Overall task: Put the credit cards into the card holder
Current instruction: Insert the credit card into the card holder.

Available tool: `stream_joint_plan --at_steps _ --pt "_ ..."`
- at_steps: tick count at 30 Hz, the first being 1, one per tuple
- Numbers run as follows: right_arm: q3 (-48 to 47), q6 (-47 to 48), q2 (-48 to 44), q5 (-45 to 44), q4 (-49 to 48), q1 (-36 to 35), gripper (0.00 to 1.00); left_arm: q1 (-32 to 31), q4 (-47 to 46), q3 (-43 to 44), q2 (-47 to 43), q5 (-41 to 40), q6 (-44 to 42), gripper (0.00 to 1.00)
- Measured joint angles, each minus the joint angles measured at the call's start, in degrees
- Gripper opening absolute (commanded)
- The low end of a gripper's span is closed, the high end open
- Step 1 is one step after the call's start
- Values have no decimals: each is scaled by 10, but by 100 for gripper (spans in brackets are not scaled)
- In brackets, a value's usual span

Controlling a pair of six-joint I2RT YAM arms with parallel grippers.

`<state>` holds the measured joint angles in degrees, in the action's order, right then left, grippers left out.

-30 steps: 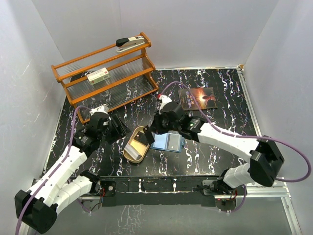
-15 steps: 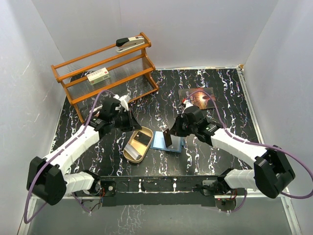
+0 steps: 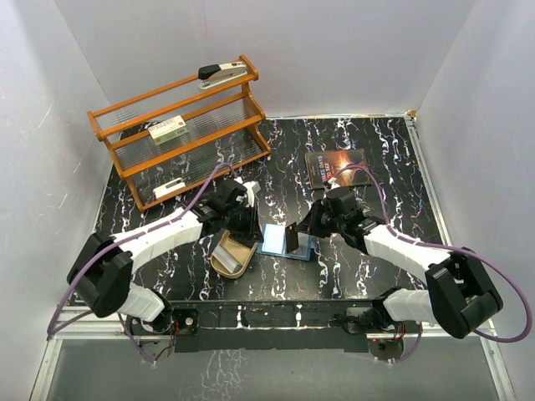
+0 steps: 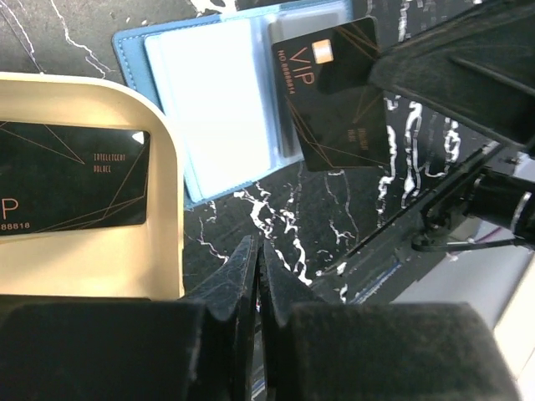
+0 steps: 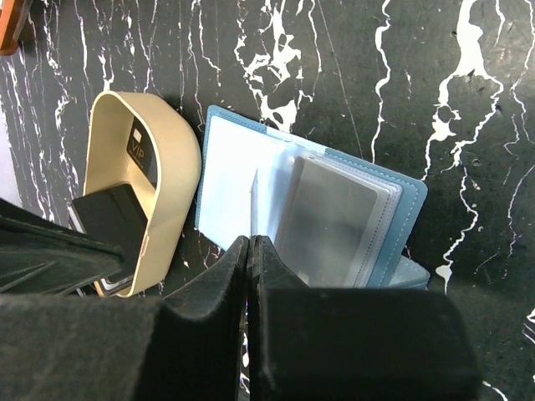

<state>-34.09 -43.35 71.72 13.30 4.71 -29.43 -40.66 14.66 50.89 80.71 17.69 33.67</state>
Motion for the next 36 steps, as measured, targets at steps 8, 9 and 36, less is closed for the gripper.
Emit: stream_joint_plan --at_steps 8,9,36 --pt "16 -21 31 22 -45 15 0 -19 -9 1 62 -38 -1 0" --pt "18 -21 35 24 -52 17 0 -21 -8 1 66 -41 -1 0" --pt "21 -13 79 26 -58 44 0 -31 2 24 110 -121 -3 8"
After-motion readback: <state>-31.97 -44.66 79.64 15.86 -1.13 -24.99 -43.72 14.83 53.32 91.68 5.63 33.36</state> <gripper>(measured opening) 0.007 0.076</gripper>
